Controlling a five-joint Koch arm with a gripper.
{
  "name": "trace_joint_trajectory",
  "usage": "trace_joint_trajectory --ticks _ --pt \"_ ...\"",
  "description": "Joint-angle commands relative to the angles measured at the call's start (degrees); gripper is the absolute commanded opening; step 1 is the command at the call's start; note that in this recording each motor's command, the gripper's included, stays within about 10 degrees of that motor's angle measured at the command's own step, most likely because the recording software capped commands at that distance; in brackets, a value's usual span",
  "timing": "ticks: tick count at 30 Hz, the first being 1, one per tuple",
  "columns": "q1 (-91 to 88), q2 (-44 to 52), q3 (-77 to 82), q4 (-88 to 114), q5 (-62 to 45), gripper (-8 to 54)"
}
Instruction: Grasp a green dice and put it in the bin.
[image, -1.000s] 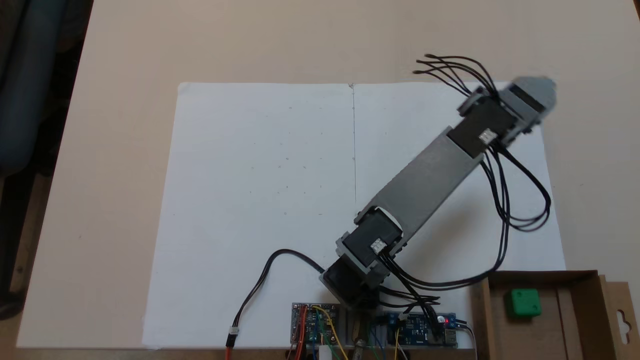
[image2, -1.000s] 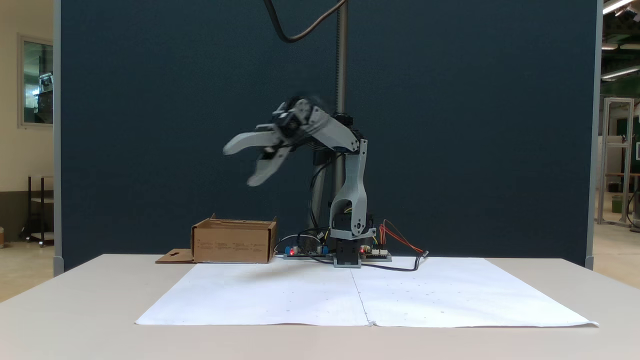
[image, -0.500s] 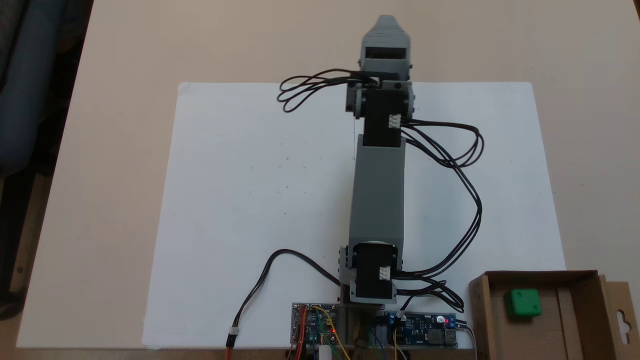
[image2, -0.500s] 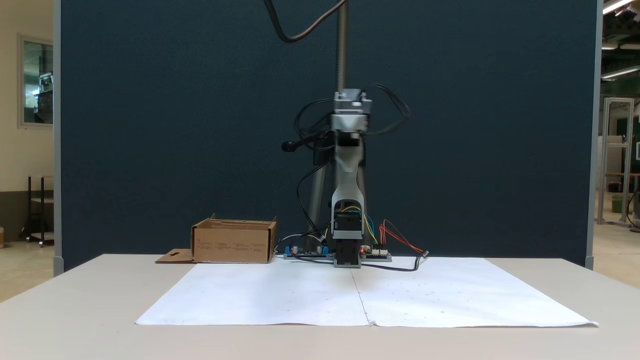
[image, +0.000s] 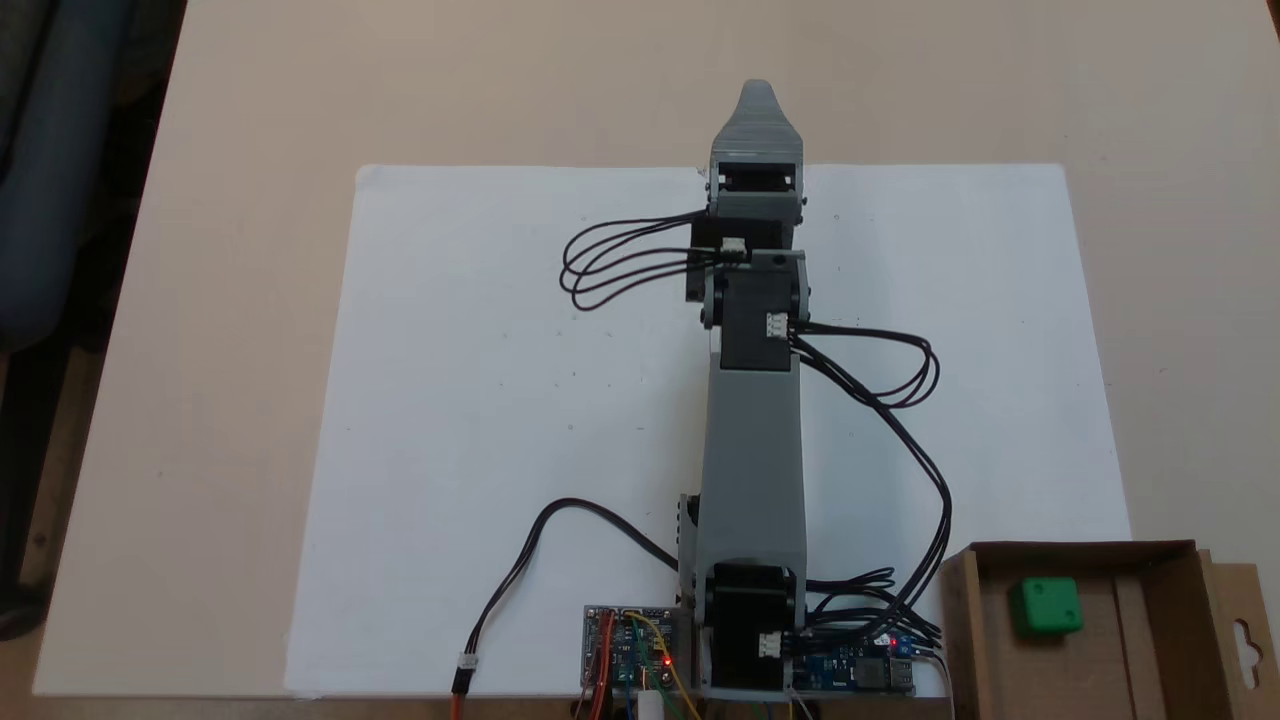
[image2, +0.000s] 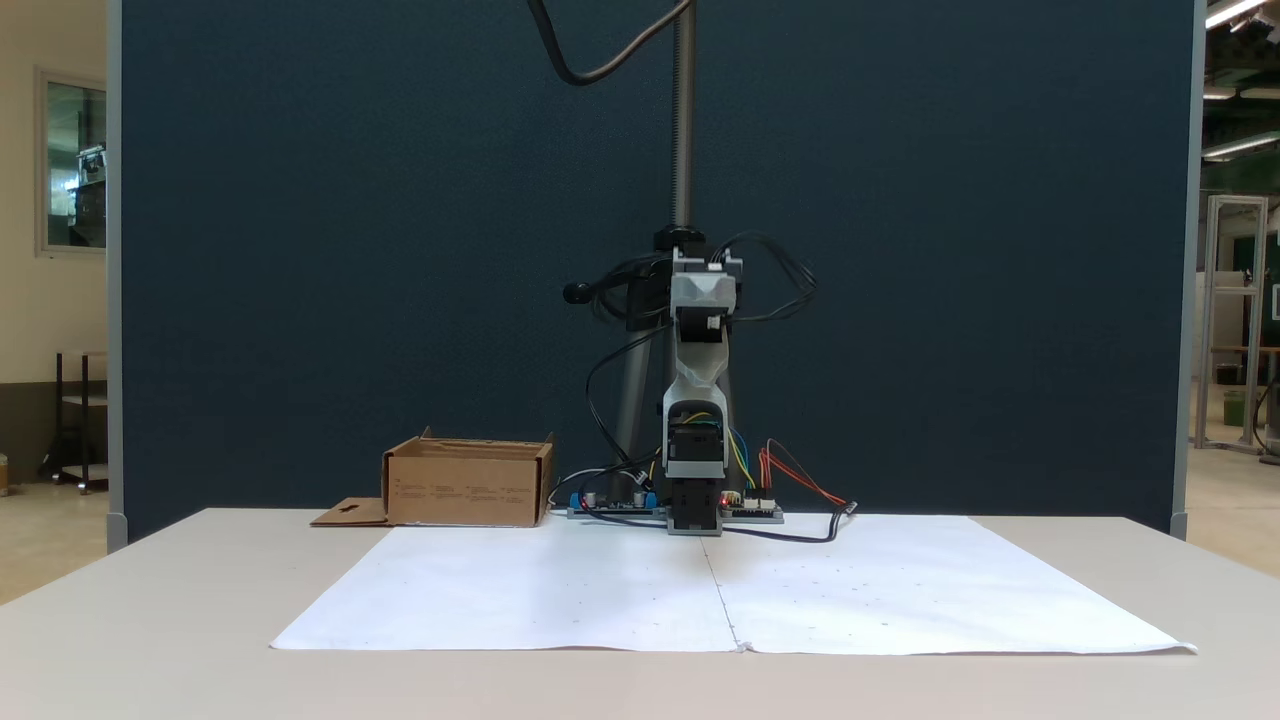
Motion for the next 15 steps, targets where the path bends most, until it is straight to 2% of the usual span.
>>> trace_joint_trajectory --ticks 1,15 --pt "1.0 2.4 2.3 -9.6 0.4 45.4" --pt "0.4 9.7 42.9 -35.3 -4.5 43.3"
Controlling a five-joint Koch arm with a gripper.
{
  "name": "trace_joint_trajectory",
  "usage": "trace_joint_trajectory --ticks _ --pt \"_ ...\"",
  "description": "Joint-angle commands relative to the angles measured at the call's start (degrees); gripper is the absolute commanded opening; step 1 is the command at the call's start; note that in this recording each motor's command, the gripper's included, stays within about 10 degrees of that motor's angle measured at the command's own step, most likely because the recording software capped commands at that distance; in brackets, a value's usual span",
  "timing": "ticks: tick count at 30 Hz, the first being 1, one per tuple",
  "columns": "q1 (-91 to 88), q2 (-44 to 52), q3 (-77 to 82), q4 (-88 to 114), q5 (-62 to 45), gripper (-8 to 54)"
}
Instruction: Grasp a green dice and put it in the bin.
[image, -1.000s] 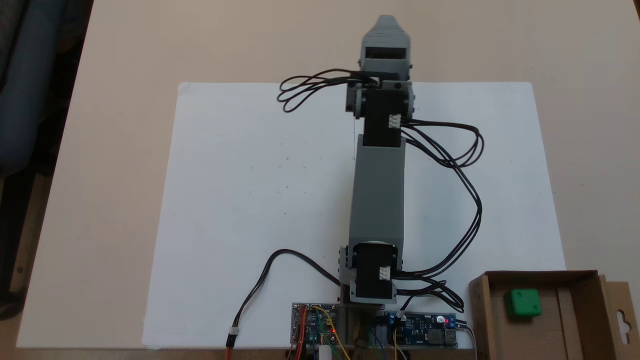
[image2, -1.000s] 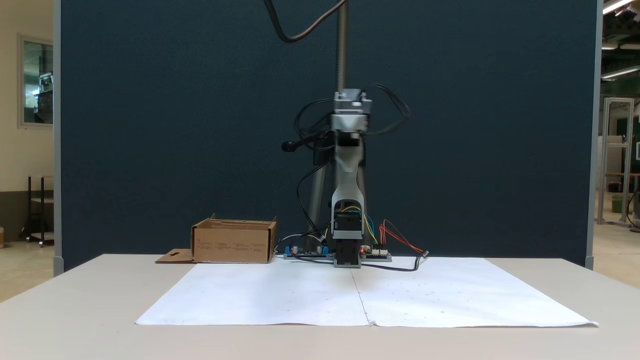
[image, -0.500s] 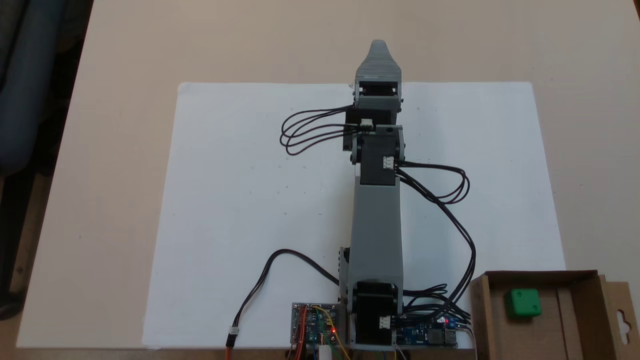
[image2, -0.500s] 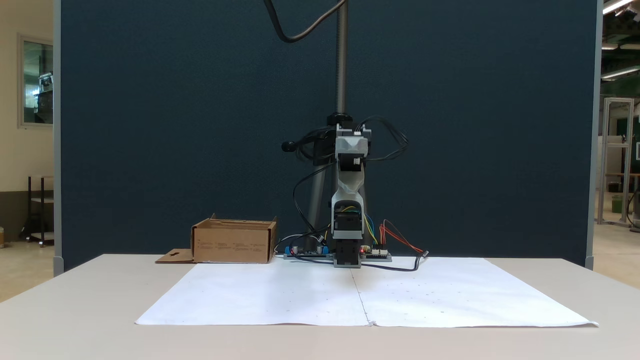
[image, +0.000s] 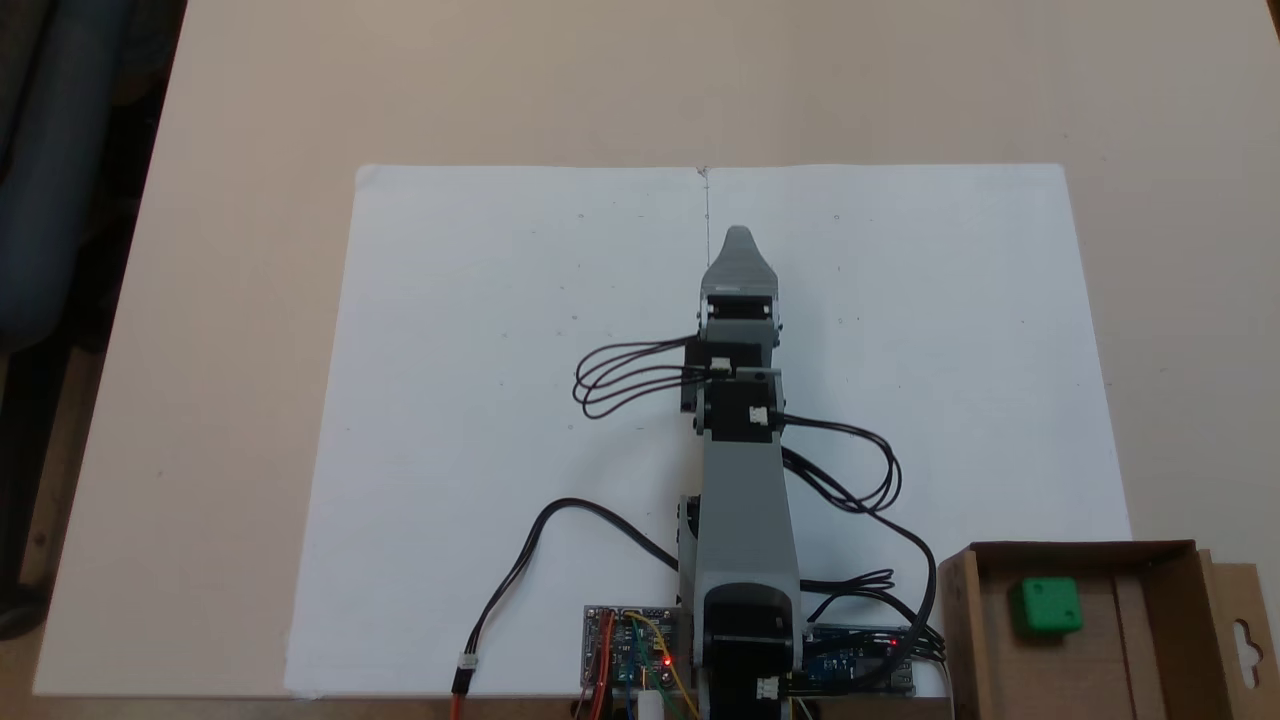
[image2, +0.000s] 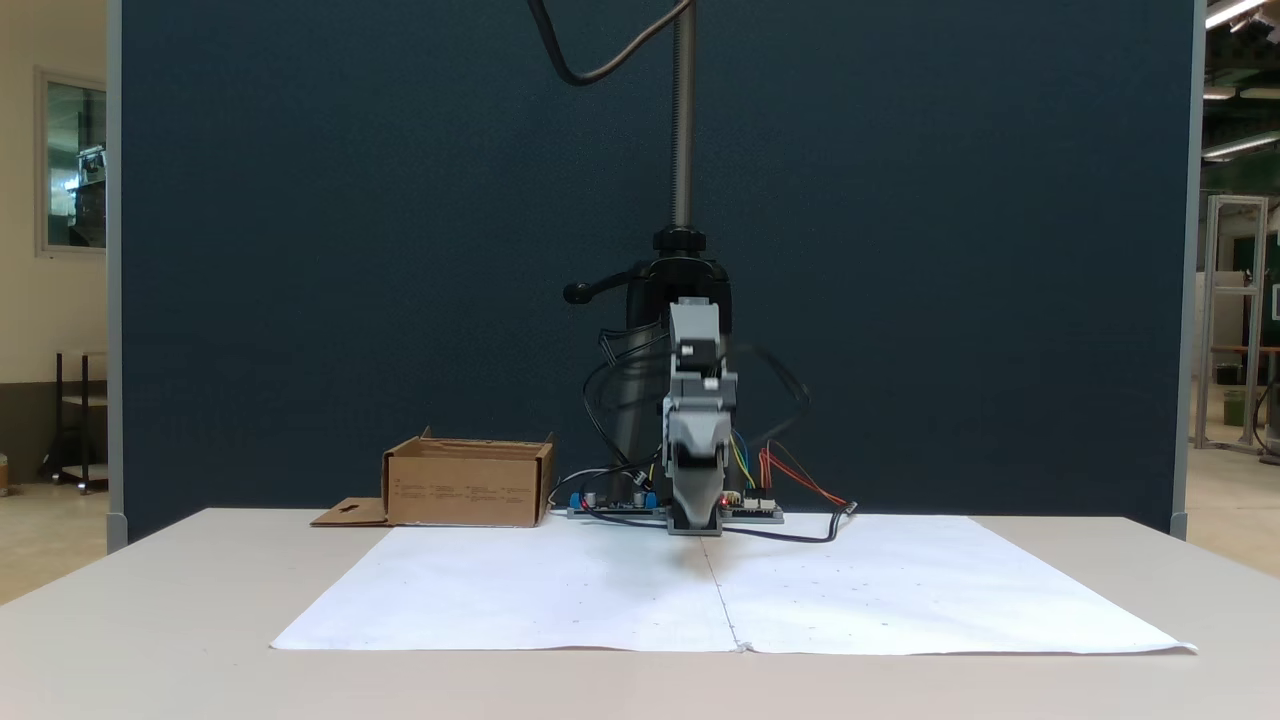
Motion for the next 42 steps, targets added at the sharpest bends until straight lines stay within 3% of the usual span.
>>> trace_joint_trajectory --ticks 1,20,42 --pt "0.8 3.2 1.9 -9.5 -4.1 43.3" --pt "-1.1 7.1 25.0 -46.1 -4.1 43.4" --pt "-1.1 6.9 25.2 -69.0 -4.1 45.2"
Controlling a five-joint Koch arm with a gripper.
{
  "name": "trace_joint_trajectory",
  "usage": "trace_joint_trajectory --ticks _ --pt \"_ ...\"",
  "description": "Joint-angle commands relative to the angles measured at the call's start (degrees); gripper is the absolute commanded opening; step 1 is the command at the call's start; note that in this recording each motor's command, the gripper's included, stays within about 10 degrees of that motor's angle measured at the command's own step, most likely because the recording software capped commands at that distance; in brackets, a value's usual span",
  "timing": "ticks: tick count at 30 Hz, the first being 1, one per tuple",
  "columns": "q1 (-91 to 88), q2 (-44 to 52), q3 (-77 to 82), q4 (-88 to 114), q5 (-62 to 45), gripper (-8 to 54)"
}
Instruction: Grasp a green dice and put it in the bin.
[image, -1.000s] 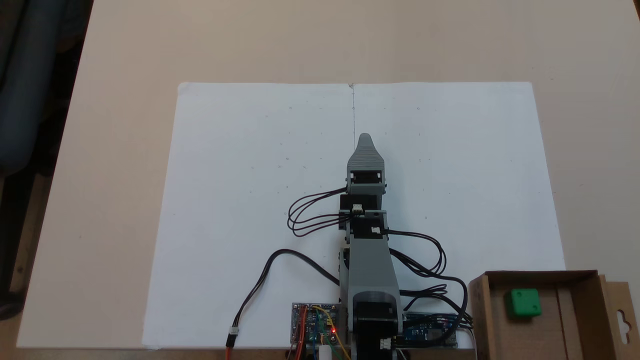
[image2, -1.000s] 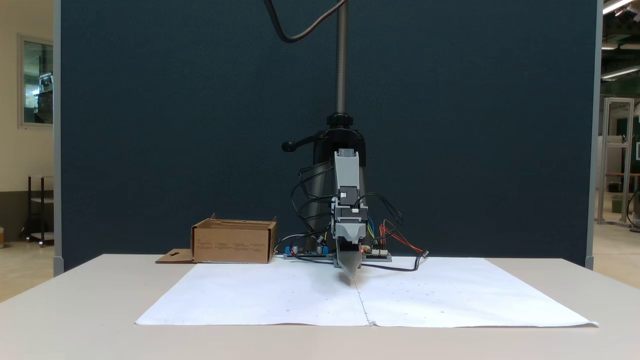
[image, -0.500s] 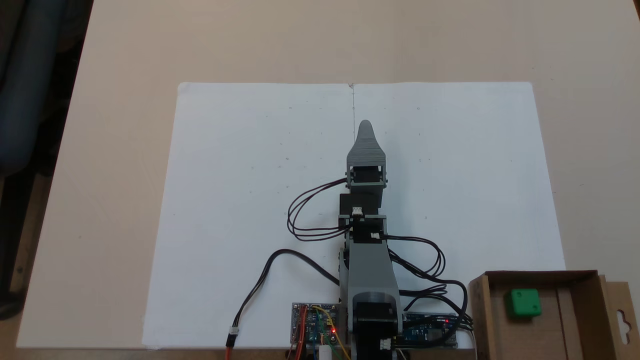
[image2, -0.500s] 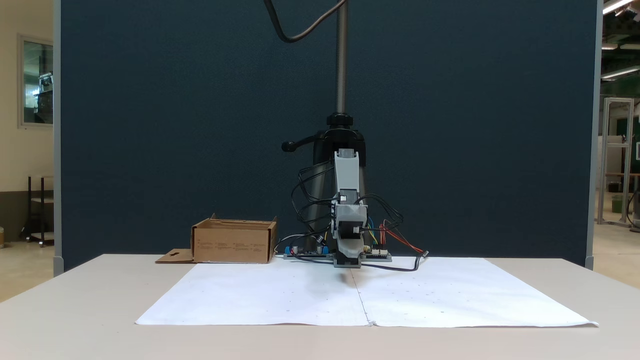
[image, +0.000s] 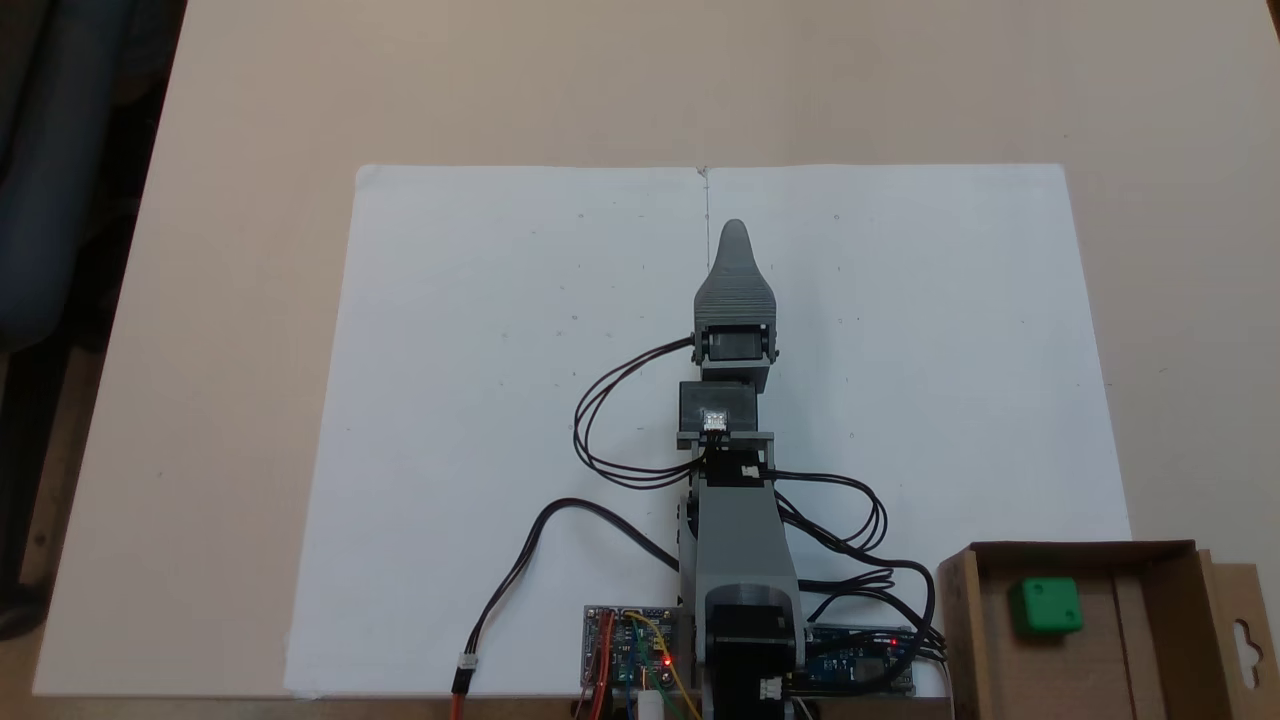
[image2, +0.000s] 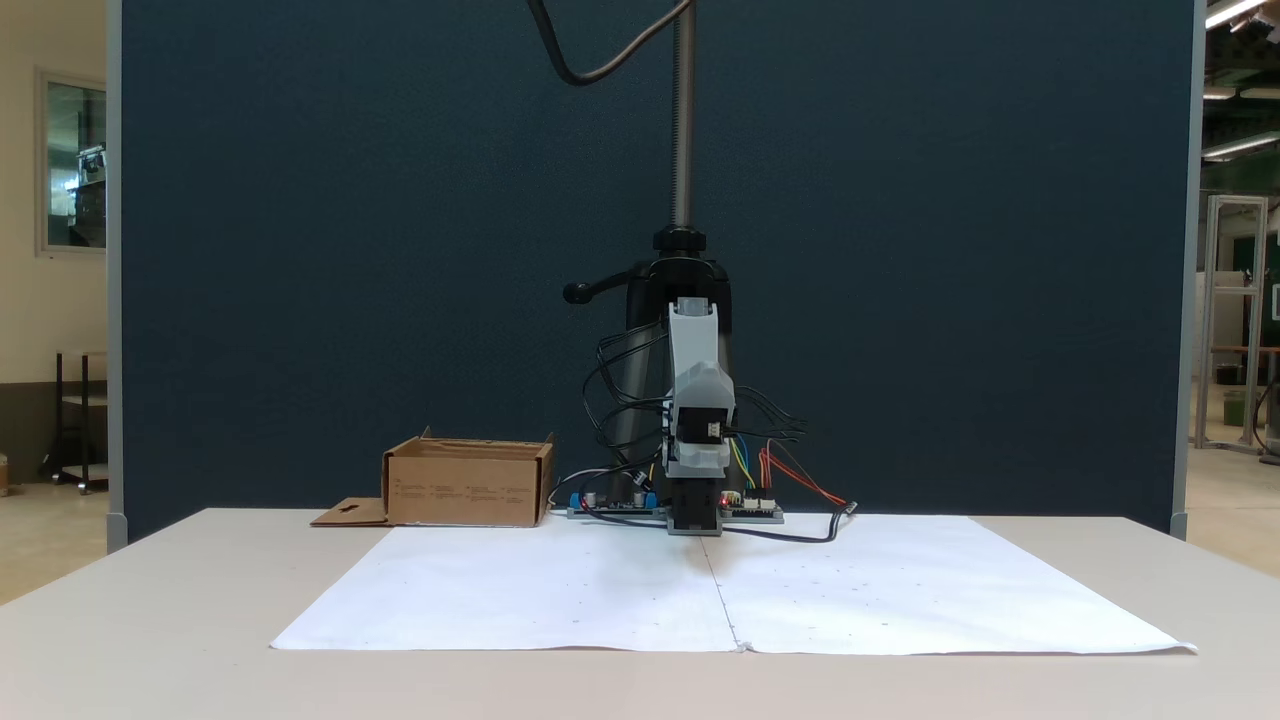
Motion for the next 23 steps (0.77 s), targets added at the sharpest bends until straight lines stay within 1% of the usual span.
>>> trace_joint_trajectory --ticks 1,11,23 --pt "-0.2 6.1 4.0 -9.9 -4.0 45.2" --pt "0.1 6.2 4.0 -18.8 -3.9 45.2" --pt "-0.7 6.2 4.0 -19.2 -3.7 45.2"
